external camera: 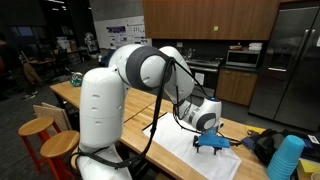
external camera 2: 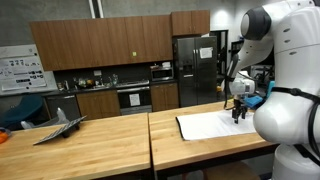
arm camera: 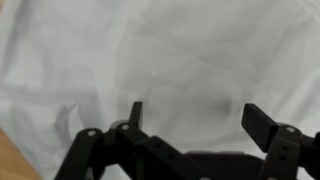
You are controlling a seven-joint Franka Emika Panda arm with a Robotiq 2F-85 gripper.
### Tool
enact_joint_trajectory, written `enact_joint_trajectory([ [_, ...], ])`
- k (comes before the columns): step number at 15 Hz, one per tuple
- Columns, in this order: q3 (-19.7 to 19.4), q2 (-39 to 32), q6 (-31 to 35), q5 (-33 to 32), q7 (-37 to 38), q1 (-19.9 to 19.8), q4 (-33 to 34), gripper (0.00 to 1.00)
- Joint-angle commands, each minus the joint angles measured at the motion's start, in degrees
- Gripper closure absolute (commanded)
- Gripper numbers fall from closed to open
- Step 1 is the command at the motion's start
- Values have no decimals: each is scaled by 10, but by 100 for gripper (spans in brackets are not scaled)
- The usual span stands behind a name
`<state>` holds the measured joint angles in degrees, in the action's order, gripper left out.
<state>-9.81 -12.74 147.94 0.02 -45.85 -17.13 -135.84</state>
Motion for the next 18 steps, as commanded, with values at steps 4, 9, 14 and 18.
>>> enact_joint_trajectory([
  [4, -16, -52, 25, -51, -5, -21, 48, 0],
  [9, -14, -55, 37, -73, -1, -22, 65, 47],
  [14, -13, -54, 49, -94, 1, -19, 71, 88],
  [18, -13, -56, 56, -109, 9, -11, 74, 100],
])
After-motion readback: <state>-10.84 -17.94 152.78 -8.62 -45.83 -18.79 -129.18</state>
